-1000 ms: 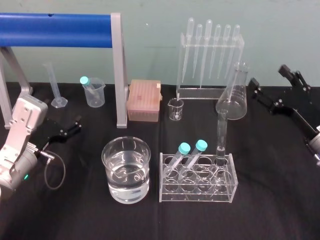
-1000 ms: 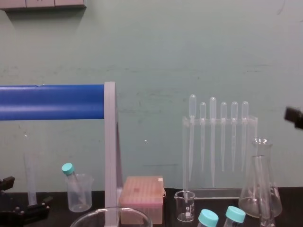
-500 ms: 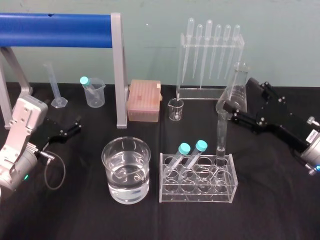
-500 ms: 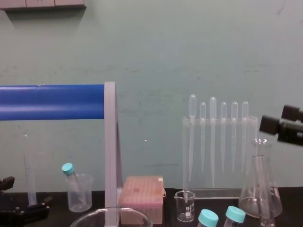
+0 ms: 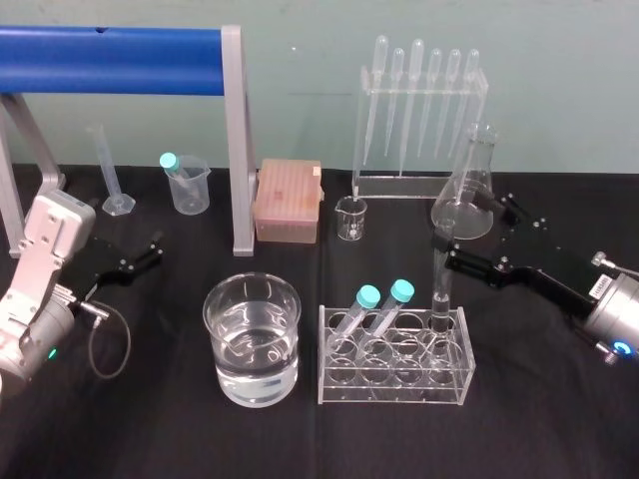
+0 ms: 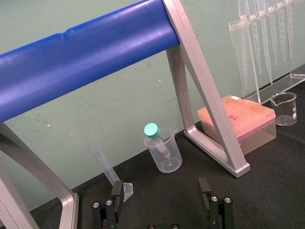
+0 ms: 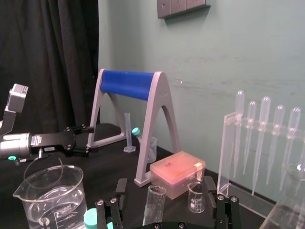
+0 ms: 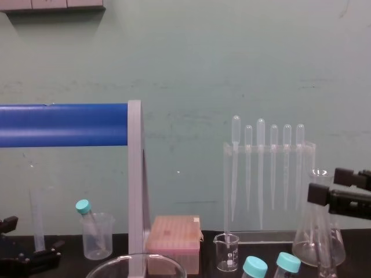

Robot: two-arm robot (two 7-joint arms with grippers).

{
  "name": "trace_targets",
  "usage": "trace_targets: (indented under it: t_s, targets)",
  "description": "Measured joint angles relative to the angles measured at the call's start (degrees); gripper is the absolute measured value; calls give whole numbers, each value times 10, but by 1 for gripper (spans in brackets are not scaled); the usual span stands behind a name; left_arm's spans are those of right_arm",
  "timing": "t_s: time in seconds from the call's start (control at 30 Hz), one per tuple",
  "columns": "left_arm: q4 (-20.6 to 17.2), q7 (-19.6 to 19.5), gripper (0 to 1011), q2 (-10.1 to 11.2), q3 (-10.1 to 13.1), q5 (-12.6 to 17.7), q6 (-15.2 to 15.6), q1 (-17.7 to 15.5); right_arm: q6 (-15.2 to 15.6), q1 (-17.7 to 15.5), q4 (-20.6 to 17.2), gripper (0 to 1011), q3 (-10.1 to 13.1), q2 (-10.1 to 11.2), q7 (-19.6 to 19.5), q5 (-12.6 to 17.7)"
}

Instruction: Hold the test tube with one hand and immerse one end into the beaker, then return it to the test tube rack.

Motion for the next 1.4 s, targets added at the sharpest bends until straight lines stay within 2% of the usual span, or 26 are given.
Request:
trace_targets:
  t_s: [0.7,1.4]
  targets:
    - [0,0,1000,0,0,0,0,0,34,26,32,1000,-26,-19,16,-21]
    - [0,0,1000,0,0,0,0,0,40,31,41,1000,-28,-21,15,-24]
